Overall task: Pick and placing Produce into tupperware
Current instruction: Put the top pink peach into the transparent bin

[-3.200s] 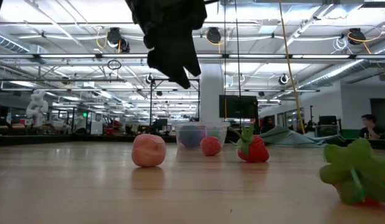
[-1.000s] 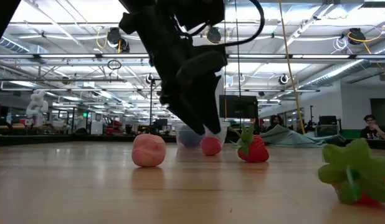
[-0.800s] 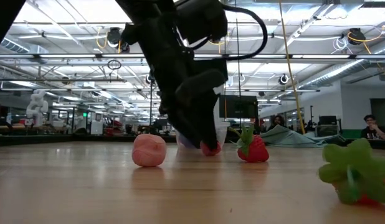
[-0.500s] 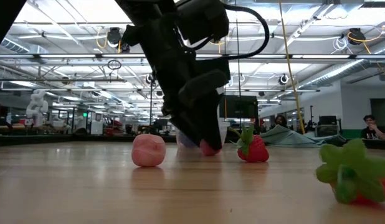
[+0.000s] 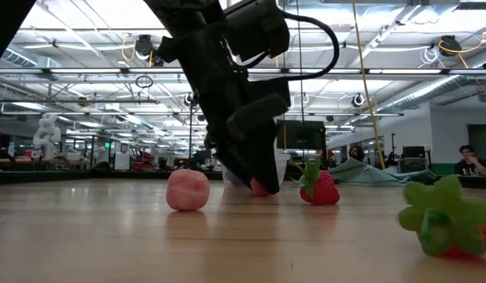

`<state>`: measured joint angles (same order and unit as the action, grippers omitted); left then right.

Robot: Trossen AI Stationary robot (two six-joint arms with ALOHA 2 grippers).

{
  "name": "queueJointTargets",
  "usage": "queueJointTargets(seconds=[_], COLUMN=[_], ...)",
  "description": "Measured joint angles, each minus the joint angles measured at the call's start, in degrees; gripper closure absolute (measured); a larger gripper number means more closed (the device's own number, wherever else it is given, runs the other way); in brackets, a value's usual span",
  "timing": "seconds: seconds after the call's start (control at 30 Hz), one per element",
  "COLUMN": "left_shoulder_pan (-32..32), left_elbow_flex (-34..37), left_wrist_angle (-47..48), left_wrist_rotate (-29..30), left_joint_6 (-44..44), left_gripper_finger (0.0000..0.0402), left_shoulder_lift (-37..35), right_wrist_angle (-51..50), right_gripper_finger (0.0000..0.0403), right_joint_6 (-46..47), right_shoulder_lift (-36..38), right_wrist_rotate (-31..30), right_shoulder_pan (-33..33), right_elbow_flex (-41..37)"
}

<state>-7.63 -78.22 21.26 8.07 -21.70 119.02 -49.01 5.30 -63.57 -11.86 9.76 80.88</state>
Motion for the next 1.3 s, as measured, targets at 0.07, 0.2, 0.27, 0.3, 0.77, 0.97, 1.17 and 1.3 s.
queueJointTargets(seconds=[0.07, 0.2, 0.27, 0.3, 0.77, 0.97, 1.17, 1.3], left_shoulder_pan=[0.0, 0.0, 0.0, 0.0, 0.0, 0.0, 0.0, 0.0], left_elbow_flex=[0.0, 0.0, 0.0, 0.0, 0.0, 0.0, 0.0, 0.0], left_wrist_angle=[0.0, -0.3, -0.5, -0.5, -1.5, -1.4, -1.4, -1.3], left_wrist_rotate=[0.0, -1.2, -1.7, -1.7, -1.8, -1.8, -1.8, -1.8], left_joint_6=[0.0, 0.2, 0.1, 0.2, 0.0, 0.0, -0.1, -0.4], left_gripper_finger=[0.0113, 0.0150, 0.0172, 0.0182, 0.0266, 0.0274, 0.0274, 0.0275], left_shoulder_lift=[0.0, 0.0, 0.0, 0.0, 0.0, 0.0, 0.0, -1.1], right_wrist_angle=[0.0, 0.0, 0.0, 0.0, 0.0, 0.0, -0.1, -0.1], right_gripper_finger=[0.0133, 0.0133, 0.0133, 0.0133, 0.0133, 0.0133, 0.0133, 0.0133], right_joint_6=[0.0, 0.0, 0.0, 0.0, 0.0, 0.0, 0.0, 0.0], right_shoulder_lift=[0.0, 0.0, 0.0, 0.0, 0.0, 0.0, 0.0, 0.0], right_wrist_rotate=[0.0, 0.0, 0.0, 0.0, 0.0, 0.0, 0.0, 0.0], right_shoulder_pan=[0.0, 0.0, 0.0, 0.0, 0.0, 0.0, 0.0, 0.0], right_elbow_flex=[0.0, 0.0, 0.0, 0.0, 0.0, 0.0, 0.0, 0.0])
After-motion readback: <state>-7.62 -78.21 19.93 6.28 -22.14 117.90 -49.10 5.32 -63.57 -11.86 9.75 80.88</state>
